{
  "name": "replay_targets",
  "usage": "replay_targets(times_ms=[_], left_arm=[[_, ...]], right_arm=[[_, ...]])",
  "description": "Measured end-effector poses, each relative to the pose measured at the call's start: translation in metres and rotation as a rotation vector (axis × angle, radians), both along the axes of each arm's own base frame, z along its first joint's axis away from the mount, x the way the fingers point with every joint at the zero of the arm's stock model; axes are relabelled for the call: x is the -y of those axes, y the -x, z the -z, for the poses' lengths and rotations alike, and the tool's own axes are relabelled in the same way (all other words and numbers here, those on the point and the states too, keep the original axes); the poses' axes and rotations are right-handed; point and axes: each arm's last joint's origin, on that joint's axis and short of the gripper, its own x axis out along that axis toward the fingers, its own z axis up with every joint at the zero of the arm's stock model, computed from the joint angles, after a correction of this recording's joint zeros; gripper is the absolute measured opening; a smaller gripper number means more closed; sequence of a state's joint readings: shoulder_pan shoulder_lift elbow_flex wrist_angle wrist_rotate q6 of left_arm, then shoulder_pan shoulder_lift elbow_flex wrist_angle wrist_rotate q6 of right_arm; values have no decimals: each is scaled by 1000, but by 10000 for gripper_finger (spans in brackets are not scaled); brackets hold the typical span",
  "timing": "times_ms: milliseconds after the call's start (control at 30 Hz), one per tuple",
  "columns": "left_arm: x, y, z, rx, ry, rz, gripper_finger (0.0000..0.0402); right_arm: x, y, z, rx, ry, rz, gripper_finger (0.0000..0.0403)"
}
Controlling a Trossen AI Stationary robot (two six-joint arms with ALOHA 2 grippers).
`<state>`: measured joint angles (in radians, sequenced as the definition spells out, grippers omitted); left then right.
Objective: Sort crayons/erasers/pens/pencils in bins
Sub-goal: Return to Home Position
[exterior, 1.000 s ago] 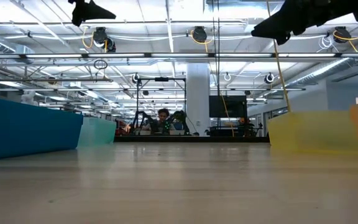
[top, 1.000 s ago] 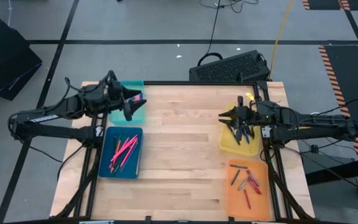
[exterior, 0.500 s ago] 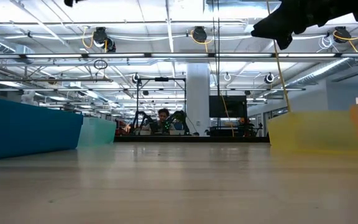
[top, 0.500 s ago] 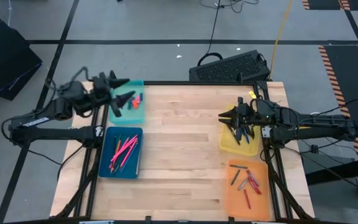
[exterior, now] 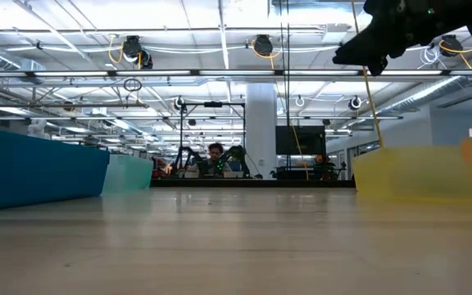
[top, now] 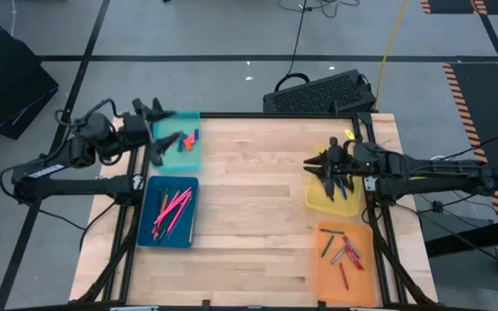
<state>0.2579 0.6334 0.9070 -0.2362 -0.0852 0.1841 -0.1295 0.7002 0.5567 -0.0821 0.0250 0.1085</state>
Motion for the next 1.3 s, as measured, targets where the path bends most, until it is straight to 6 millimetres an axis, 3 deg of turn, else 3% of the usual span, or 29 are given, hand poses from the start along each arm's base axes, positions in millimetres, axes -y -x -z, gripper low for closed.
replay_targets(times_ms=[100, 233, 433, 500, 667, 833, 1000, 1167, 1300], left_arm=[[4, -4, 11, -27, -9, 168, 292], [4, -7, 25, -22, 58, 142, 292], [7, -8, 19, 81, 103, 134, 292], [10, -9, 19, 70, 75, 163, 292], [23, -13, 27, 40, 75, 259, 292], [33, -13, 50, 23, 112, 225, 292], [37, 9, 58, 61, 116, 222, 292], [34, 47, 67, 28, 160, 217, 292], [32, 73, 76, 75, 203, 245, 292]], right_arm=[[0, 1, 11, -34, 15, -6, 84], [0, 3, 29, -76, -74, 22, 84], [-1, 7, 50, -108, -251, 89, 84], [-2, 6, 49, -92, -286, 48, 84], [-21, 2, 23, 142, -195, -421, 84], [-34, 10, 11, 224, -197, -524, 84], [-43, 32, 3, 256, -235, -591, 84], [-43, 60, -15, 450, -161, -633, 84], [-38, 81, -25, 593, -106, -556, 84]])
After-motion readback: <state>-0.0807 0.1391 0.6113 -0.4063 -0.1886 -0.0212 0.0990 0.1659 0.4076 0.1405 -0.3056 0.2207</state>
